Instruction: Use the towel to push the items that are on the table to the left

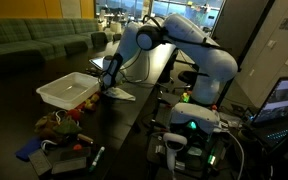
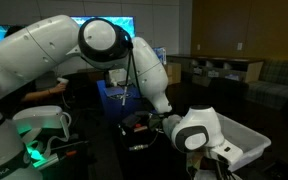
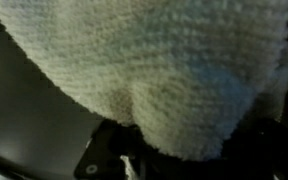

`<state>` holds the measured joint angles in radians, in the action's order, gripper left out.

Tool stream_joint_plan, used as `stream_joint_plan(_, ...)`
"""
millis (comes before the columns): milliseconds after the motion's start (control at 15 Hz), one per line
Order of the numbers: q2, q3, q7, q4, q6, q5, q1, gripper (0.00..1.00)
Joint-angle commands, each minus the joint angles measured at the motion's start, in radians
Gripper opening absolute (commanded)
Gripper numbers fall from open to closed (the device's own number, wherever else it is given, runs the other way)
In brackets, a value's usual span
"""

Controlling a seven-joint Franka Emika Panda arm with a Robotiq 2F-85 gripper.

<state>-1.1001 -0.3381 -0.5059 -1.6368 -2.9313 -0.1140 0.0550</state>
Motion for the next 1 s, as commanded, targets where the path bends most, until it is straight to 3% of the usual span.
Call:
stream_joint_plan(0,-0.013,0.033,0.022,0.014,0.001,-0.026,0.007,0.00)
stream_joint_plan(933,0.051,0.065,-0.015,-0.102,0.016,-0.040,0.172,0.00)
